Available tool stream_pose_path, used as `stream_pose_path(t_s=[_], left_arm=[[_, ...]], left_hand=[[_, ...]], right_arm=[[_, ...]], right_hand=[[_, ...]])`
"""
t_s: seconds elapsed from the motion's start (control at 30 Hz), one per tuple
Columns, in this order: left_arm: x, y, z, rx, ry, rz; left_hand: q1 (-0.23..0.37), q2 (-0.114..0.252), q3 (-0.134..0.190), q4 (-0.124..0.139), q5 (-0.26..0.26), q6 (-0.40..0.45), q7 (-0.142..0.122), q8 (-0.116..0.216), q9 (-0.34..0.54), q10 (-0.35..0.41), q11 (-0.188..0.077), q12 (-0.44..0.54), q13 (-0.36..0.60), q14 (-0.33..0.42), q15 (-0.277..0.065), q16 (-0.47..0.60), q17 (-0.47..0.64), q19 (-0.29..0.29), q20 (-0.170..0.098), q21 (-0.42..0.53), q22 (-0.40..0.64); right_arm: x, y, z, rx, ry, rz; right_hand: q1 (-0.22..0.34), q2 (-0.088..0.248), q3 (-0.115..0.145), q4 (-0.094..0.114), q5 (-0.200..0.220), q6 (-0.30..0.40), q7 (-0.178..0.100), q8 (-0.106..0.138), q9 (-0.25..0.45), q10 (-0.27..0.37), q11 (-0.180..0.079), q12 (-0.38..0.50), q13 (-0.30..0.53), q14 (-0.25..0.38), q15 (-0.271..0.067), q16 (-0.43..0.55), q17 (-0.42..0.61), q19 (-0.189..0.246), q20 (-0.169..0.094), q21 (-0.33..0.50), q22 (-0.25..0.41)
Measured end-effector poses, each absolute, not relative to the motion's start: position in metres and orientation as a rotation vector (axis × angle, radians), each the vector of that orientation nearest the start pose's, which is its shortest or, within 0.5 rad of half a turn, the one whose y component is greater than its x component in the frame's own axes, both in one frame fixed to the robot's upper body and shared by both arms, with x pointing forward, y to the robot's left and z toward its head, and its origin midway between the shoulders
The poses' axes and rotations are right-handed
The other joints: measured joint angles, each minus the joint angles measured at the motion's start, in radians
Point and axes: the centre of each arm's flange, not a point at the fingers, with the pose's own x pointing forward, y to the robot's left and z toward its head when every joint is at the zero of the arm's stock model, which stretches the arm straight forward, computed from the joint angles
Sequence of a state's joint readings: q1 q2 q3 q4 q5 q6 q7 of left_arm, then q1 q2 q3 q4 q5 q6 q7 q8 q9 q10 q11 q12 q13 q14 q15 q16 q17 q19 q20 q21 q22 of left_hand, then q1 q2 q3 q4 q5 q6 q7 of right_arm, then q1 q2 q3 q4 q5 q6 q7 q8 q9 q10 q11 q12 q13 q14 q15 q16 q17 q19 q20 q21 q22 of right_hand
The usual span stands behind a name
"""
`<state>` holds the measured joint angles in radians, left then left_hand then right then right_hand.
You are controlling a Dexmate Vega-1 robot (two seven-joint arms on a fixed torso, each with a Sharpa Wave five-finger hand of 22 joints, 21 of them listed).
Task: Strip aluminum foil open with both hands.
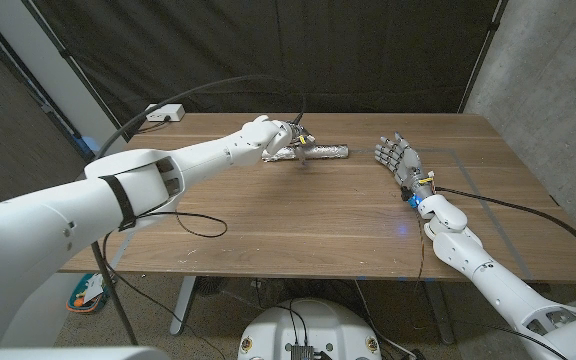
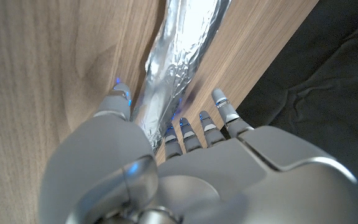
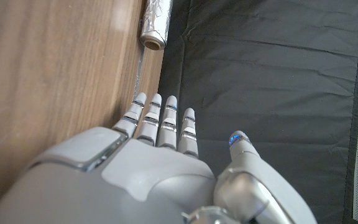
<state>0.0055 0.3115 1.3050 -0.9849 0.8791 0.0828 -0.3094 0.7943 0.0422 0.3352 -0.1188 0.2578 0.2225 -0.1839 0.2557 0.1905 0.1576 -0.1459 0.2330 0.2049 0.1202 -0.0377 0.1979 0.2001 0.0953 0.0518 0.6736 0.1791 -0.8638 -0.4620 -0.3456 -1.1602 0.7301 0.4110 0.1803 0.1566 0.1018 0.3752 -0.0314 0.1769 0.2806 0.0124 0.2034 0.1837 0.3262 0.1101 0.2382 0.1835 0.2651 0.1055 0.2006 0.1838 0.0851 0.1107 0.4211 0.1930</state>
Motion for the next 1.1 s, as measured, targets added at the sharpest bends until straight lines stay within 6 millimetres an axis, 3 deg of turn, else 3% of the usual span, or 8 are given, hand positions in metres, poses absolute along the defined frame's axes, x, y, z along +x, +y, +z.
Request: stream_pose_path(t_s=[0.13,0.23,0.43,0.6,0.7,0.8,0.93,1.1], left_arm=[[0.714,0.048,0.089,2.202,-0.452,-0.175],[0.714,0.049,0.087,2.184,-0.448,-0.176],[0.714,0.05,0.084,2.14,-0.439,-0.181],[0.714,0.051,0.083,2.108,-0.428,-0.186],[0.714,0.051,0.082,2.093,-0.417,-0.197],[0.716,0.052,0.082,2.068,-0.404,-0.205],[0.718,0.053,0.081,2.038,-0.411,-0.201],[0.719,0.056,0.078,1.983,-0.431,-0.19]], left_hand=[[0.005,0.005,-0.004,0.004,-0.003,0.014,-0.003,0.002,0.0,0.074,-0.012,0.018,-0.003,0.08,0.0,0.023,-0.006,0.064,-0.005,0.018,0.0],[0.019,0.003,-0.007,0.001,-0.011,0.03,0.005,-0.004,0.0,0.143,-0.016,0.025,-0.005,0.164,-0.002,0.036,-0.013,0.138,-0.029,0.04,0.0],[0.042,0.013,-0.008,0.0,-0.018,0.057,0.025,-0.013,0.0,0.229,-0.022,0.026,-0.01,0.271,-0.005,0.043,-0.019,0.294,-0.041,0.083,-0.002],[0.058,0.004,-0.012,-0.004,-0.026,0.059,0.028,-0.02,0.0,0.252,-0.02,0.025,-0.01,0.316,-0.009,0.046,-0.02,0.36,-0.058,0.093,-0.008],[0.078,0.014,-0.012,-0.005,-0.03,0.076,0.053,-0.02,0.0,0.265,-0.007,0.018,-0.01,0.329,-0.008,0.046,-0.021,0.386,-0.064,0.093,-0.015],[0.104,0.031,0.003,-0.012,-0.039,0.126,0.077,-0.012,0.0,0.316,-0.001,0.017,-0.011,0.385,-0.009,0.049,-0.02,0.426,-0.071,0.084,-0.016],[0.126,0.052,0.029,-0.009,-0.062,0.223,0.095,0.004,0.003,0.44,-0.009,0.019,-0.014,0.533,-0.019,0.069,-0.023,0.518,-0.093,0.084,-0.014],[0.155,0.057,0.062,-0.014,-0.07,0.317,0.108,0.014,0.003,0.53,0.009,0.026,-0.014,0.667,-0.044,0.069,-0.024,0.597,-0.108,0.077,-0.014]], right_arm=[[0.656,-0.304,-0.068,0.128,-0.604,0.257],[0.656,-0.304,-0.068,0.128,-0.604,0.258],[0.656,-0.304,-0.068,0.127,-0.604,0.258],[0.656,-0.304,-0.068,0.125,-0.604,0.258],[0.656,-0.304,-0.068,0.124,-0.604,0.26],[0.656,-0.303,-0.067,0.122,-0.605,0.259],[0.655,-0.303,-0.066,0.121,-0.606,0.258],[0.655,-0.303,-0.066,0.12,-0.603,0.256]], right_hand=[[-0.004,-0.004,0.0,0.0,0.0,0.0,0.0,0.0,0.0,0.0,0.0,0.0,0.0,0.0,0.0,0.0,0.0,0.0,0.0,0.0,0.0],[-0.007,-0.007,-0.003,0.003,0.0,0.0,0.0,0.0,0.0,0.0,0.0,0.0,0.0,0.0,0.0,0.0,0.0,0.0,0.0,0.0,0.0],[-0.007,-0.007,-0.004,0.004,0.0,0.0,0.0,0.0,0.0,0.0,0.0,0.0,0.0,0.0,0.0,0.0,0.0,0.007,0.007,0.0,0.0],[-0.012,-0.001,-0.004,0.004,0.0,0.0,0.0,0.0,0.0,0.0,0.0,0.0,0.0,0.0,0.0,0.0,0.0,0.007,0.007,0.0,0.0],[-0.012,-0.001,-0.004,0.004,0.0,0.0,0.0,0.0,0.0,0.0,0.0,0.0,0.0,0.0,0.0,0.0,0.0,0.007,0.007,0.0,0.0],[-0.012,-0.001,-0.004,0.004,0.0,0.002,-0.002,0.0,0.0,0.0,0.0,0.0,0.0,0.0,0.0,0.0,0.0,0.007,0.007,0.0,0.0],[-0.012,-0.001,-0.004,0.004,0.0,0.005,-0.005,0.0,0.0,0.0,0.0,0.0,0.0,0.0,0.0,0.0,0.0,0.007,0.007,0.0,0.0],[-0.016,-0.005,-0.004,0.004,0.0,0.005,-0.005,0.0,0.0,0.0,0.0,0.0,0.0,0.0,0.0,0.0,0.0,0.007,0.007,0.0,0.0]])
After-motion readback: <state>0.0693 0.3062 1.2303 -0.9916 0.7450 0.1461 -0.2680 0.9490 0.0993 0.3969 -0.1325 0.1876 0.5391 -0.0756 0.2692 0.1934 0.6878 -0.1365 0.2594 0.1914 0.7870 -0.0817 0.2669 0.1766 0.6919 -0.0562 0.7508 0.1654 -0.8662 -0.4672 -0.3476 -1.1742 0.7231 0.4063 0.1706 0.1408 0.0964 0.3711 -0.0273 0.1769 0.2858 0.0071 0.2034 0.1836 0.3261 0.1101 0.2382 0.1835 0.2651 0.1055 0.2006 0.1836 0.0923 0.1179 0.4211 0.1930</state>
